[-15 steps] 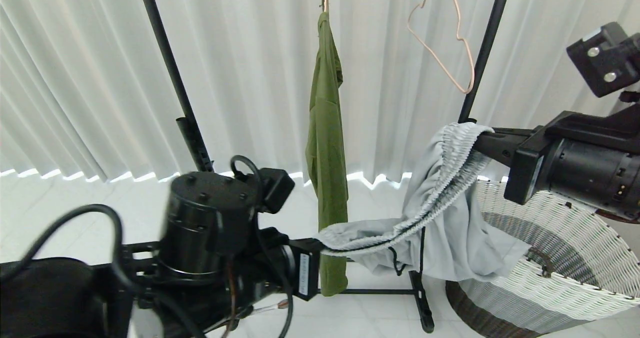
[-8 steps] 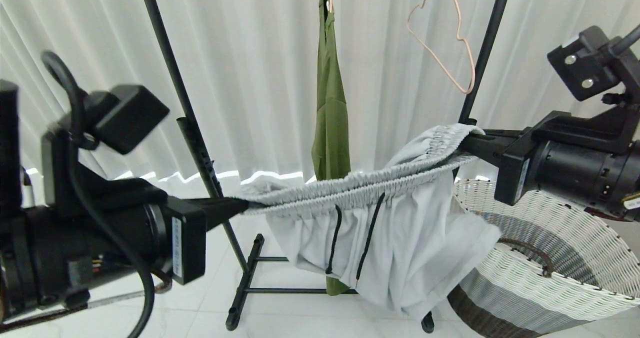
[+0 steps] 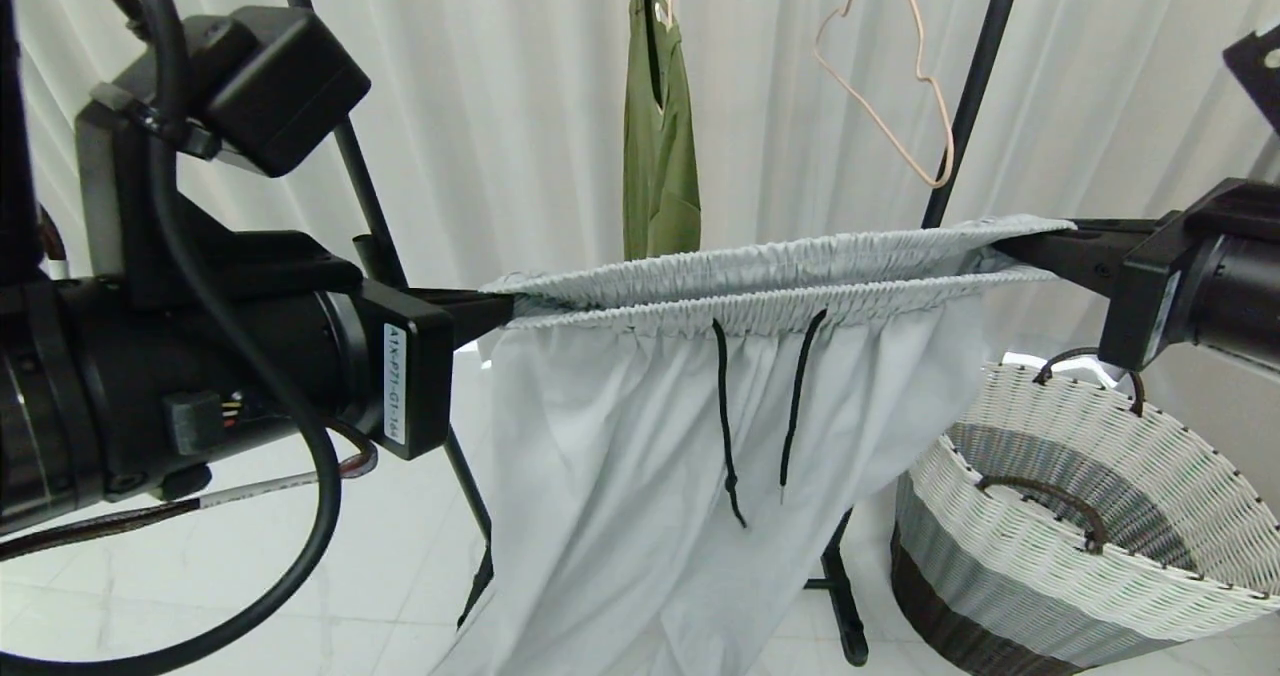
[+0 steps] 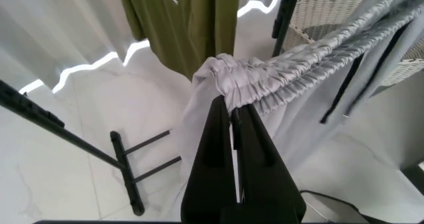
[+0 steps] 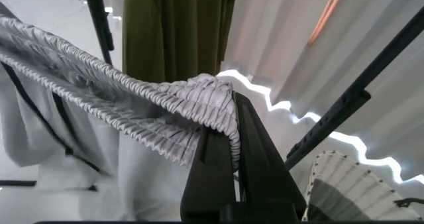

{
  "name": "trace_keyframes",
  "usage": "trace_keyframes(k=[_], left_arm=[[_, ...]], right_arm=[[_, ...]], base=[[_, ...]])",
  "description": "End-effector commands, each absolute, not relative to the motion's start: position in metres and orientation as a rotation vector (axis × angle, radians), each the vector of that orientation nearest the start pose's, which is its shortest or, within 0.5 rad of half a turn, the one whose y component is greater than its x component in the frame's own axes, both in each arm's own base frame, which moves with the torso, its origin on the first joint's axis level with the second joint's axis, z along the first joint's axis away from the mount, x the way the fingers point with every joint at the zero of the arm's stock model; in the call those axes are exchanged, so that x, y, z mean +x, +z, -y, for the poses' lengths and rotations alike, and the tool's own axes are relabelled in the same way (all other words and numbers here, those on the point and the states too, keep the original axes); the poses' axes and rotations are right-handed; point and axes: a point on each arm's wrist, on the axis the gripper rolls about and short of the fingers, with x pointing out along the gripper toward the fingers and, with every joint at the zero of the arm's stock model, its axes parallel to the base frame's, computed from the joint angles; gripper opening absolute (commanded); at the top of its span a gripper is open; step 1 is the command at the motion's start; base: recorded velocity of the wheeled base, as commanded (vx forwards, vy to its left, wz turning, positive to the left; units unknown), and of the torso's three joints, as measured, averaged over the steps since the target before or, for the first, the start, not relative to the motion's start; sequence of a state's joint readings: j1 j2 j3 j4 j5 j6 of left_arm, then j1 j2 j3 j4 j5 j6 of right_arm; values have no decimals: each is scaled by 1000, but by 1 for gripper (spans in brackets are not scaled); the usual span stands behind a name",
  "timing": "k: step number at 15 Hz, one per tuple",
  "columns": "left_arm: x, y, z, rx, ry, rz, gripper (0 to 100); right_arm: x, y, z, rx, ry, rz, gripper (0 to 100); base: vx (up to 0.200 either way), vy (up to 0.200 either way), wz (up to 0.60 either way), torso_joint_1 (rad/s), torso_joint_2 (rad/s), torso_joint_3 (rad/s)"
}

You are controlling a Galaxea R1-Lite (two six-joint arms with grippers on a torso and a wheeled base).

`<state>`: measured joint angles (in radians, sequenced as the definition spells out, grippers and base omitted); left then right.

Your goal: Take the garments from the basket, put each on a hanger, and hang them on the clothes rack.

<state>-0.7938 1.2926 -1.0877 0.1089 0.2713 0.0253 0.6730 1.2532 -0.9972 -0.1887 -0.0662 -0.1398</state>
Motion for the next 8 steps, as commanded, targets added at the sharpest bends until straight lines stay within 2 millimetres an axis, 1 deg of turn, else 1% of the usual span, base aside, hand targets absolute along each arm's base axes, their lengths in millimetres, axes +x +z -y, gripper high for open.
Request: trace_keyframes(k=[1,2,8], left_arm=[[146,294,142,192,-527,-274,0],[145,294,143,191,-536,-272,0],[145,292,143,195,-536,-279,0]], right_arm=[[153,311,-120,-157,608,-6,0],[153,310,-120,-158,610,-7,0],[152,311,-120,-157,614,-4,0]], base=[[0,0,0,0,0,0],[0,0,0,0,0,0],[0,200,0,-1,2,2]])
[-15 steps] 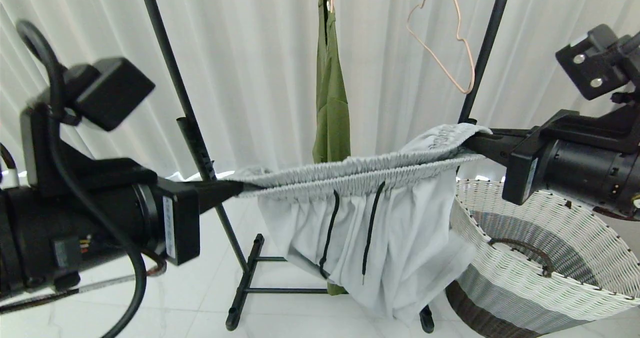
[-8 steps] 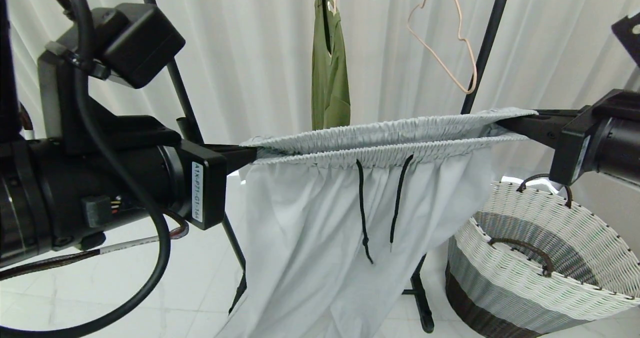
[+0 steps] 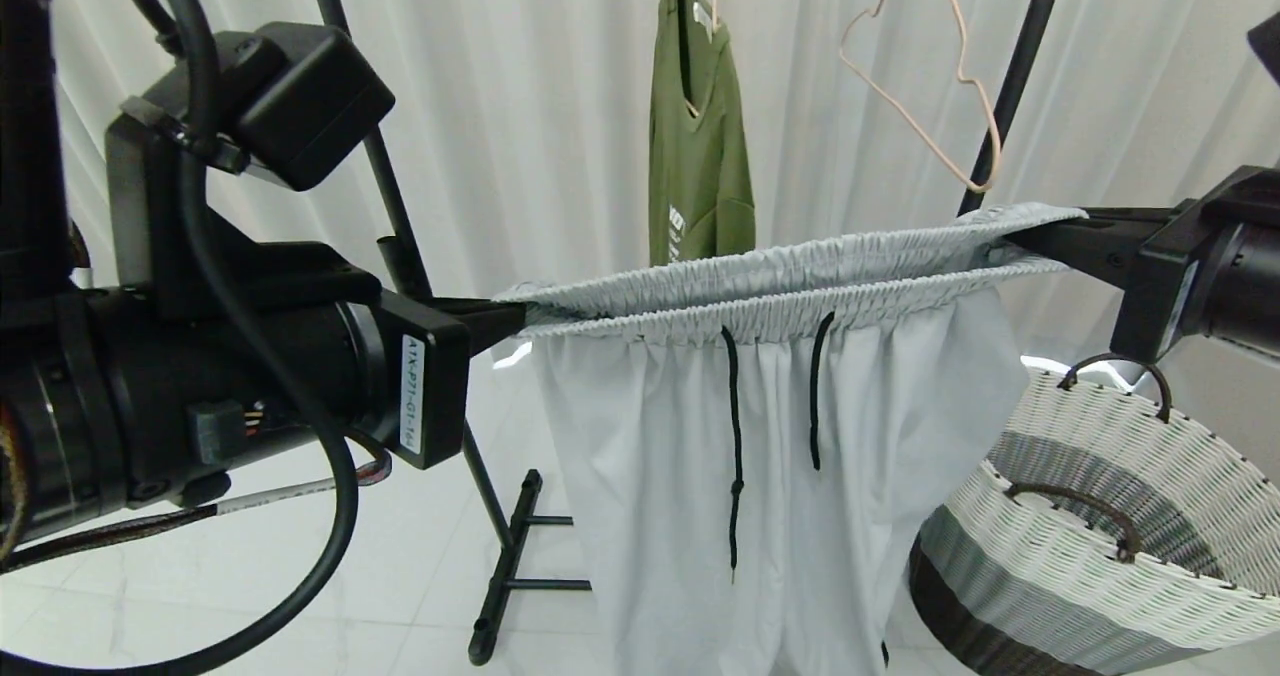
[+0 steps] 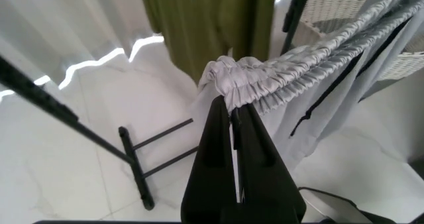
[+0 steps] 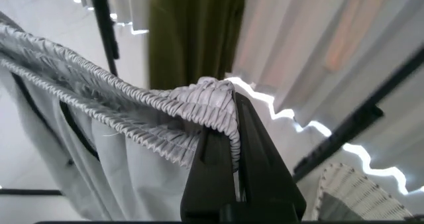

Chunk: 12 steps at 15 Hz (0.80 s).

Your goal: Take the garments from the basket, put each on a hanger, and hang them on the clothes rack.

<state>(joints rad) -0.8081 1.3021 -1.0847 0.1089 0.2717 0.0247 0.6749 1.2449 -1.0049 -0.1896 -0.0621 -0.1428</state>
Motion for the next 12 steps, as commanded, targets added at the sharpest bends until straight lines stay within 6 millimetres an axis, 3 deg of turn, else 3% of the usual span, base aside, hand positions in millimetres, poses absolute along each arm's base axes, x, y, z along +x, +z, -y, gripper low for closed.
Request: trace_keyframes(k=[1,2,6,9,12], left_arm=[[146,292,144,196,-536,-281,0],[146,291,144,195,-535,-282,0],[143,287,149,211,-565,-287,0],[139,291,153,296,-601,-242,0],[151,327,165,245,-591,-144,0]], right_arm=[[152,311,-120,-157,614,-4,0],[152,311,-120,-157,614,-4,0],[150,310,-117,-160,606,-12,0],[143,320,-109,-154,592,1,0],[138,356,-105,-130,591,66,0]], base=[[0,200,0,2,2,2],[0,200,0,-2,7,7],[0,0,0,0,0,0],[0,0,0,0,0,0],[0,0,0,0,0,0]])
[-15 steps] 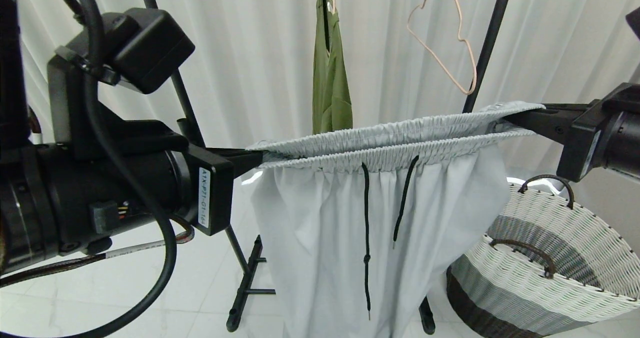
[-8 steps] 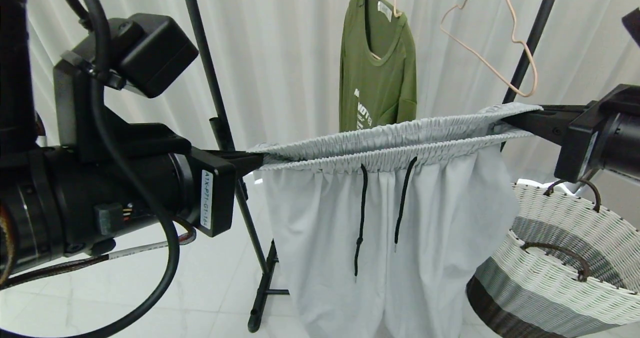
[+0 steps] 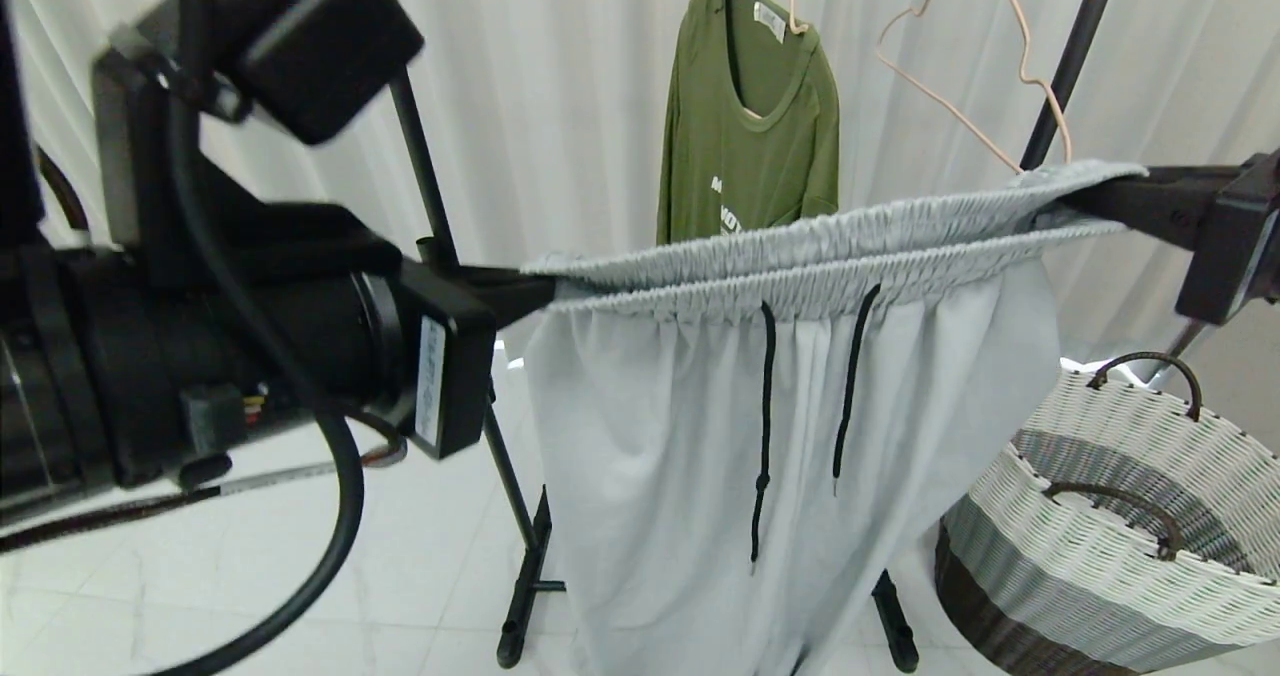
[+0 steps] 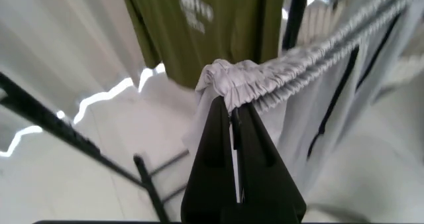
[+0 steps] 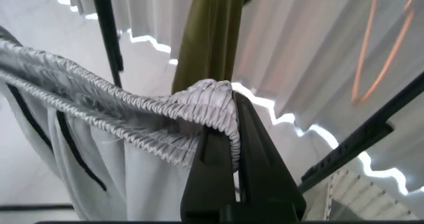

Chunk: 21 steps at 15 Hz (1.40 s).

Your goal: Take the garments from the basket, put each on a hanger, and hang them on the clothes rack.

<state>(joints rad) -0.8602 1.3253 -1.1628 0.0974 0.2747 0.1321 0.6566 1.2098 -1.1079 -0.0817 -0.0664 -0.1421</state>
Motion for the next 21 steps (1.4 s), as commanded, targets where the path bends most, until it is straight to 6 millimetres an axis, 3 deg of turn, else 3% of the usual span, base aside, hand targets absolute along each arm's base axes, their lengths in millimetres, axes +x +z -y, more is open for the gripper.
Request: trace_keyframes(k=[1,3,8,12,16,19,21], left_arm=[[157,340,170,226,-574,-113,0],[167,356,178,208,-528,-80,0],[169,347,180,237,-494,-125,0],[178,355,189,211,-492,-97,0],[182,362,194,198,-491,-75,0],[179,363,190,199,-489,-76,0],[169,365,179,218,-489,-115,0]], right_arm=[[138,366,-105,-129,595,69,0],[138,380,-105,-127,595,78,0],[109,373,-85,-177,646,-61,0],[64,370,-60,-170,973,-134,0],[50,361,-71,-183,1252,-185,0],[51,360,-71,-193,1196,-192,0],[64,359,-73,-218,987,-209,0]], base=[[0,0,0,0,0,0],[0,0,0,0,0,0],[0,0,0,0,0,0],[0,0,0,0,0,0],[0,0,0,0,0,0],[0,0,0,0,0,0],[0,0,0,0,0,0]])
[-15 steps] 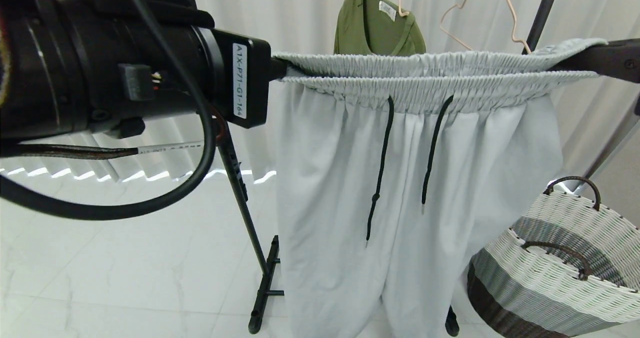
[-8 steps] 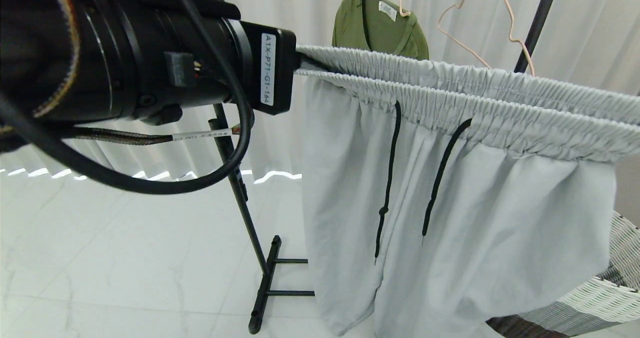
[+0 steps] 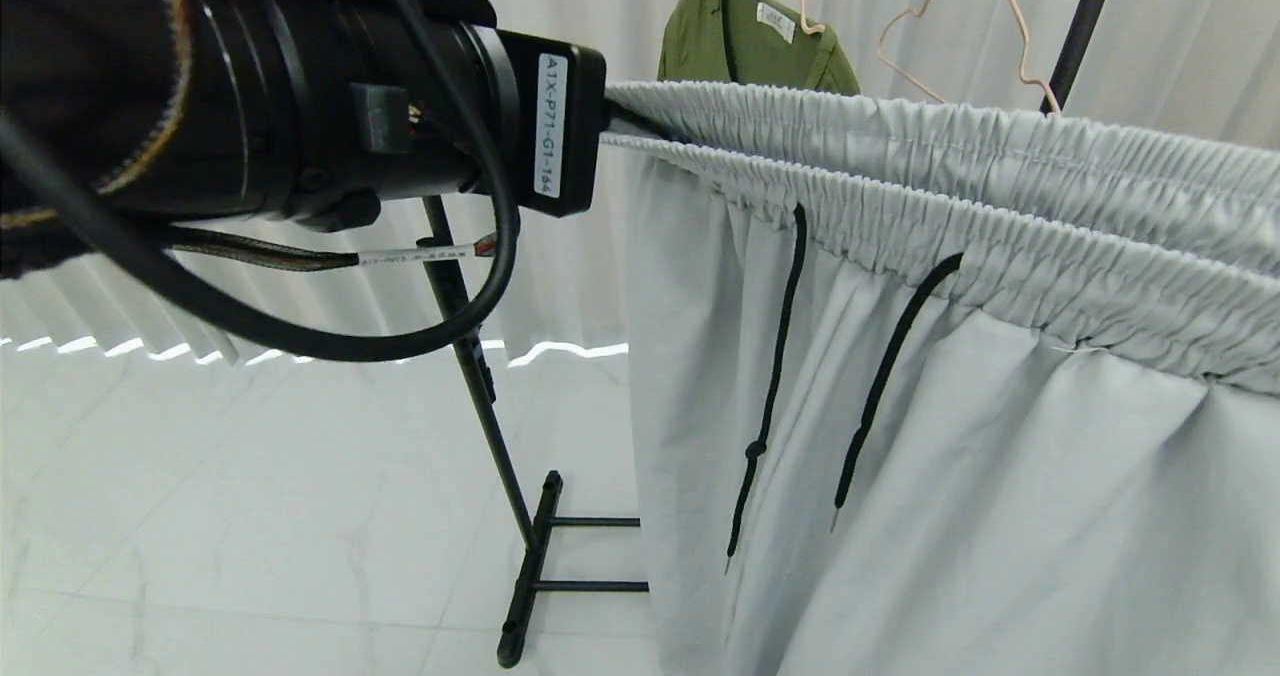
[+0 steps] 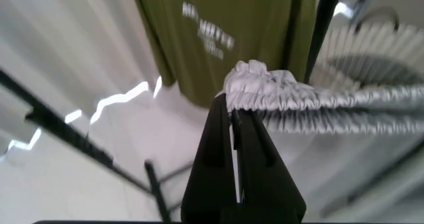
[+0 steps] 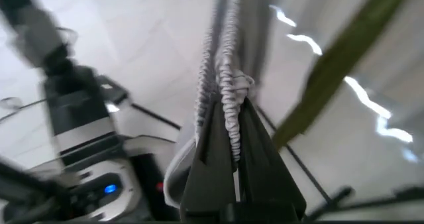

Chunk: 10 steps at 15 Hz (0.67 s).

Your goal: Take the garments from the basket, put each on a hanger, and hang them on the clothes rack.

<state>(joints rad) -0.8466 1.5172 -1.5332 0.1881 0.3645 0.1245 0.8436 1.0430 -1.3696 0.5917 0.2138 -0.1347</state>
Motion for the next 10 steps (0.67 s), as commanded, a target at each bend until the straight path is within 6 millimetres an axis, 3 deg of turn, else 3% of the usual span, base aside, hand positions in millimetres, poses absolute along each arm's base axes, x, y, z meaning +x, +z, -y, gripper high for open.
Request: trace_keyframes(k=[1,5,6,8,10], left_arm=[[160,367,169,222,-491,-143,0],[117,368,133,228,-540,-259,0],[99,371,124,231,-595,-263,0],[77,375,117,231,-693,-237,0],[63,378,116,225,-780,-210,0]], right_arm=[[70,361,-76,-218,934,-196,0],[111,370,-109,-168,879,-66,0],[128,372,-126,-152,890,-17,0],[150,374,-151,-127,907,52,0],[160,376,-162,-125,913,59,0]], base=[[0,0,0,0,0,0],[0,0,0,0,0,0],[0,0,0,0,0,0],[0,0,0,0,0,0],[0,0,0,0,0,0]])
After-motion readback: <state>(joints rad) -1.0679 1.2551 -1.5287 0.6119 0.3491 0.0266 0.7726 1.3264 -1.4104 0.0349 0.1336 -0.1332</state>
